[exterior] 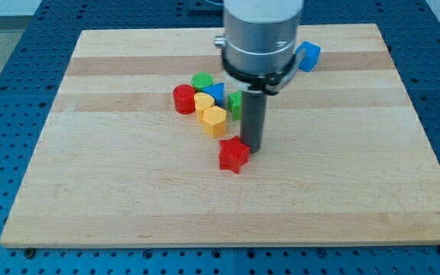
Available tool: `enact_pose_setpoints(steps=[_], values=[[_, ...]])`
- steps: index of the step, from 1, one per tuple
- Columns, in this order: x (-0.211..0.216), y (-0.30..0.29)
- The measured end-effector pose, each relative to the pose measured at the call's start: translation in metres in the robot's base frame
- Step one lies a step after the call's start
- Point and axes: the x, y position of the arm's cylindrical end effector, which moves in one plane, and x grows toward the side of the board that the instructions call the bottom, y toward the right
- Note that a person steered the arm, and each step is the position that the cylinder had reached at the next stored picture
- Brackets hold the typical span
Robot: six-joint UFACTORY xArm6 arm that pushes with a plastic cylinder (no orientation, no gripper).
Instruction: Push the red star slightly left
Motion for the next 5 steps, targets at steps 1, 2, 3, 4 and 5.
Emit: enact_pose_setpoints(steps=[1,2,3,4,5], values=[[0.000,-0.028],[0.000,-0.049],[0.019,-0.009],[0.035,0.026],[0.044,0.025]])
